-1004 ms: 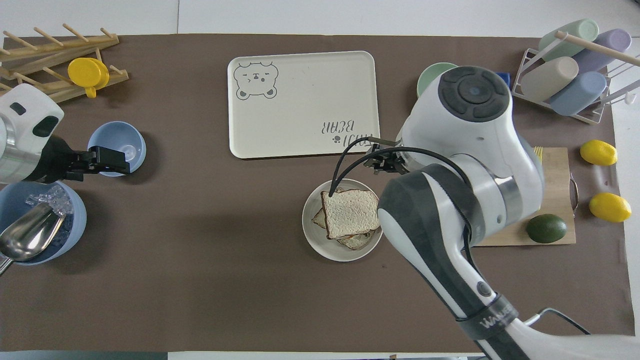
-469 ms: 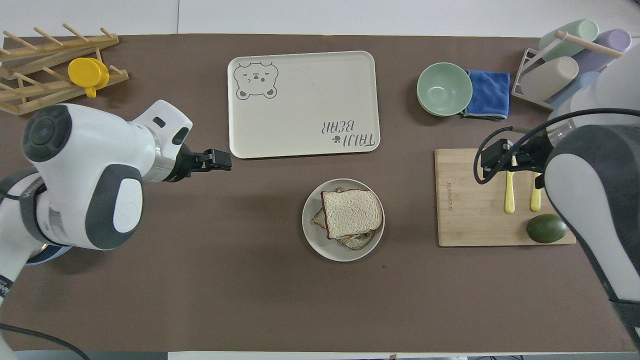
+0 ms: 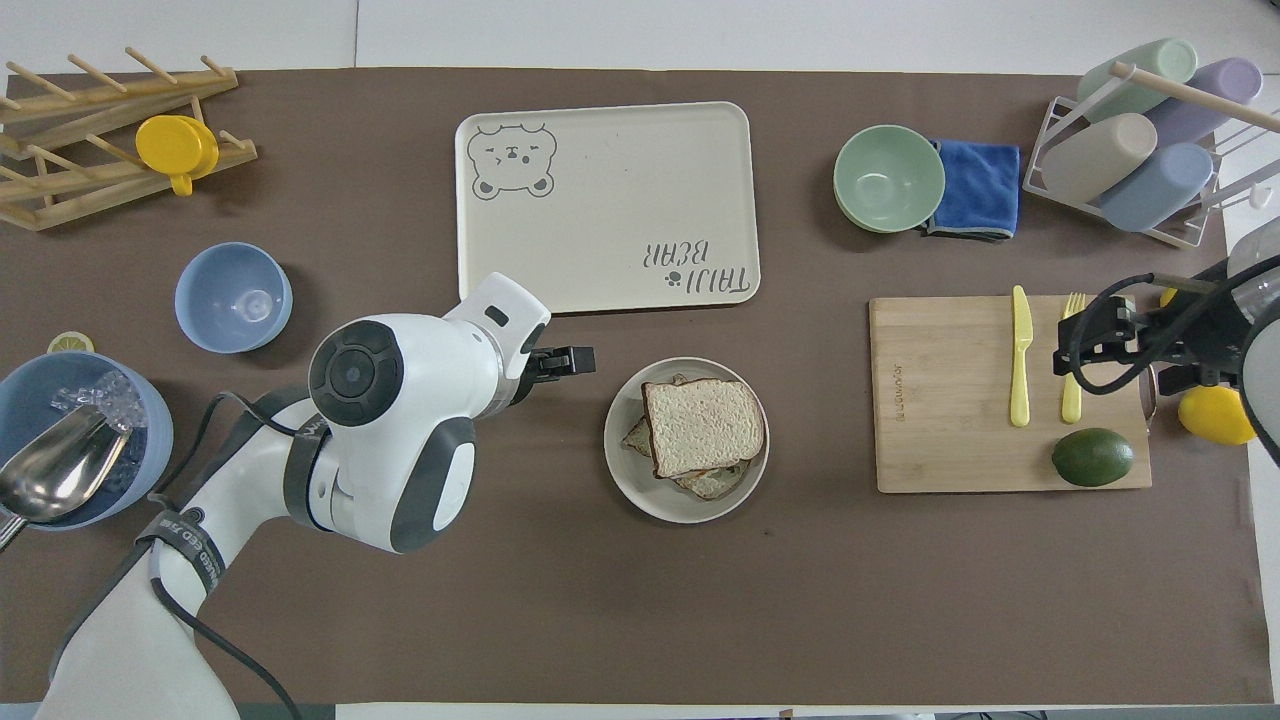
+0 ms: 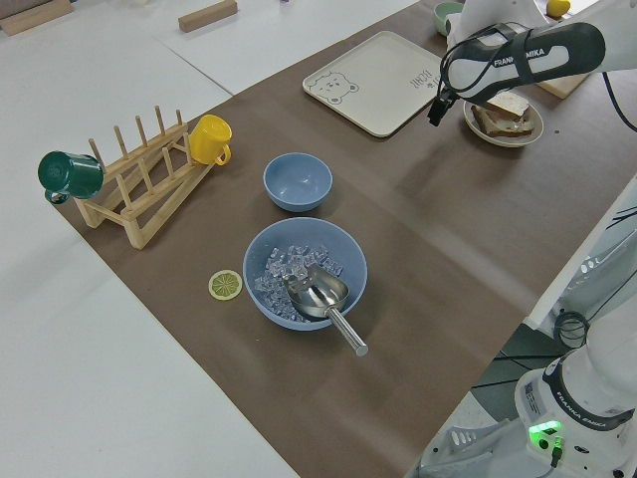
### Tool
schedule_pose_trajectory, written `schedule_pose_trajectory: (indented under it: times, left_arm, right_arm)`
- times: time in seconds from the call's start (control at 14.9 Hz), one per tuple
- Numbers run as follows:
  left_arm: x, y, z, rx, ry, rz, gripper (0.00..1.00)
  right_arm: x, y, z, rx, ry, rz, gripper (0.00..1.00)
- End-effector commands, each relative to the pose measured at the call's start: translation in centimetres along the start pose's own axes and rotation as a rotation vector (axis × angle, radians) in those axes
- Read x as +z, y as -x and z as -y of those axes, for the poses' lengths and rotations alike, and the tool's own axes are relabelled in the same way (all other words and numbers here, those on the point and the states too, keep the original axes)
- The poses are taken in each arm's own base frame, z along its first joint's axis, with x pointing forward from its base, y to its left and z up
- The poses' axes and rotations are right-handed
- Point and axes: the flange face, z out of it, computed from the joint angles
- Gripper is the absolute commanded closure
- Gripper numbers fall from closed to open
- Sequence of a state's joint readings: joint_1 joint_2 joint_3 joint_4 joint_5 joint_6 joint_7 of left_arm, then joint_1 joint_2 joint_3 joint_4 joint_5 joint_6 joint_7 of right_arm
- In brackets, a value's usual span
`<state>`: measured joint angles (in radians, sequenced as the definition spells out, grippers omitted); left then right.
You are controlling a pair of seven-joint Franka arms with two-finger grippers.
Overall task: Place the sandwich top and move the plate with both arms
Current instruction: 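Grasp the plate rim with the left gripper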
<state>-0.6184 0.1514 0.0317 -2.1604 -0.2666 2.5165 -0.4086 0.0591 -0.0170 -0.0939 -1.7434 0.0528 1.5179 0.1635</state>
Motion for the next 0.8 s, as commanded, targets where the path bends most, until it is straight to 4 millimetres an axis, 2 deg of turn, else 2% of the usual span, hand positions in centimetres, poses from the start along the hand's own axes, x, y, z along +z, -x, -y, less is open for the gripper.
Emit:
schedule_pose_trajectory:
  times: [0.0,0.13,0.33,0.47,0.74]
  left_arm:
    - [1.6,1.5,-1.0,0.029,-0.001,0.012,0.00]
    - [2.2,2.4,-1.1,0.048,-0.013,0.034,0.00]
    - [2.5,2.7,-0.2,0.136,-0.019,0.104,0.00]
    - [2.4,2.5,0.3,0.136,0.064,0.161,0.00]
    - [2.3,2.5,0.5,0.126,0.105,0.195,0.00]
  right_arm:
    - [1.2,-1.2,0.0,-0.044,0.027,0.001,0.00]
    - [0.6,-2.3,0.0,-0.086,0.052,-0.011,0.00]
    - [0.2,-2.3,-1.7,-0.114,0.044,0.007,0.00]
    - [0.1,-2.2,-3.0,-0.109,0.037,0.006,0.00]
    - [0.1,-2.1,-3.5,-0.109,0.035,0.009,0.00]
